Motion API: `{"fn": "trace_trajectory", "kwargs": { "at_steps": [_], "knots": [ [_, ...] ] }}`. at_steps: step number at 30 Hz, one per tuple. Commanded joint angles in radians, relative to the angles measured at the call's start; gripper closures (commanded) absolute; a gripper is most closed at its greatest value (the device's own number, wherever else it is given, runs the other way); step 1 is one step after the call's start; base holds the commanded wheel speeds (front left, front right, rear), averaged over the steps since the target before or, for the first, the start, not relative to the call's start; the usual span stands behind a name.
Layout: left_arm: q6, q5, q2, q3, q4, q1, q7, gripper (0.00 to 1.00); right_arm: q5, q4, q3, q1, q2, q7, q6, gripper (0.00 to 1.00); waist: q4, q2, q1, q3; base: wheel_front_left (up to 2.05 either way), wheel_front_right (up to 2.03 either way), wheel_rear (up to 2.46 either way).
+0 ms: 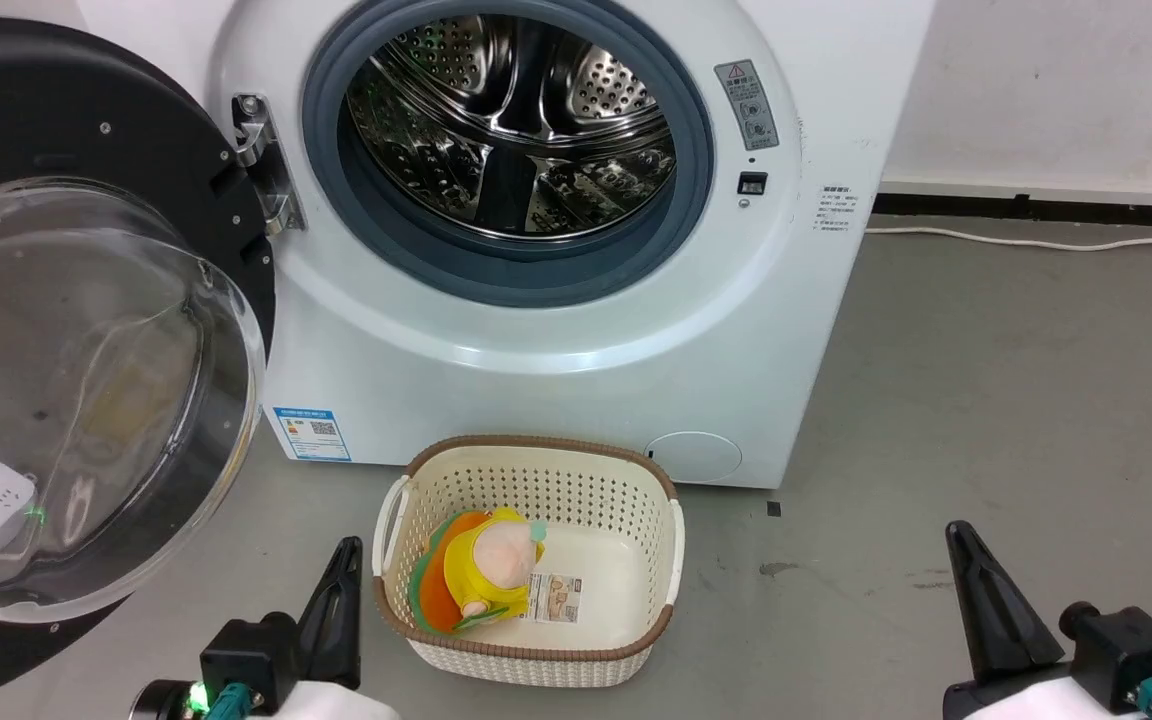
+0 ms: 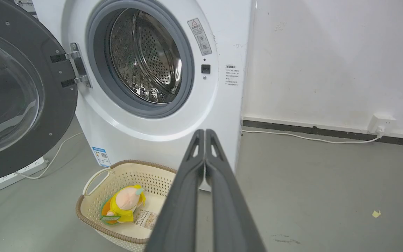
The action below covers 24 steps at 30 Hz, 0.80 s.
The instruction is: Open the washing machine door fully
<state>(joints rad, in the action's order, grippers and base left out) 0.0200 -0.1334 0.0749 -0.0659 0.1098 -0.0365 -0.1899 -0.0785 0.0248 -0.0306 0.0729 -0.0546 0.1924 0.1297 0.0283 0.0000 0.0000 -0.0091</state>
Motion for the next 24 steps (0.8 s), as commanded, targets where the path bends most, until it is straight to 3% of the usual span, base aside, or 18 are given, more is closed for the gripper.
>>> {"fn": "trace_trajectory", "kwargs": {
  "at_steps": [1,24],
  "knots": [
    [-0.005,0.012,-0.005,0.005,-0.007,0.010,0.007,1.00,0.008,-0.005,0.001,-0.017,0.001,-0.009,0.000,1.00,-0.001,0.0000,0.0000,0.000,0.00,0.00,0.00],
    [-0.009,0.043,-0.010,0.020,-0.033,0.017,0.054,1.00,0.026,-0.010,0.008,-0.032,0.002,-0.056,0.000,1.00,-0.008,0.0000,0.0000,0.002,0.00,0.00,0.00]
  ]
}}
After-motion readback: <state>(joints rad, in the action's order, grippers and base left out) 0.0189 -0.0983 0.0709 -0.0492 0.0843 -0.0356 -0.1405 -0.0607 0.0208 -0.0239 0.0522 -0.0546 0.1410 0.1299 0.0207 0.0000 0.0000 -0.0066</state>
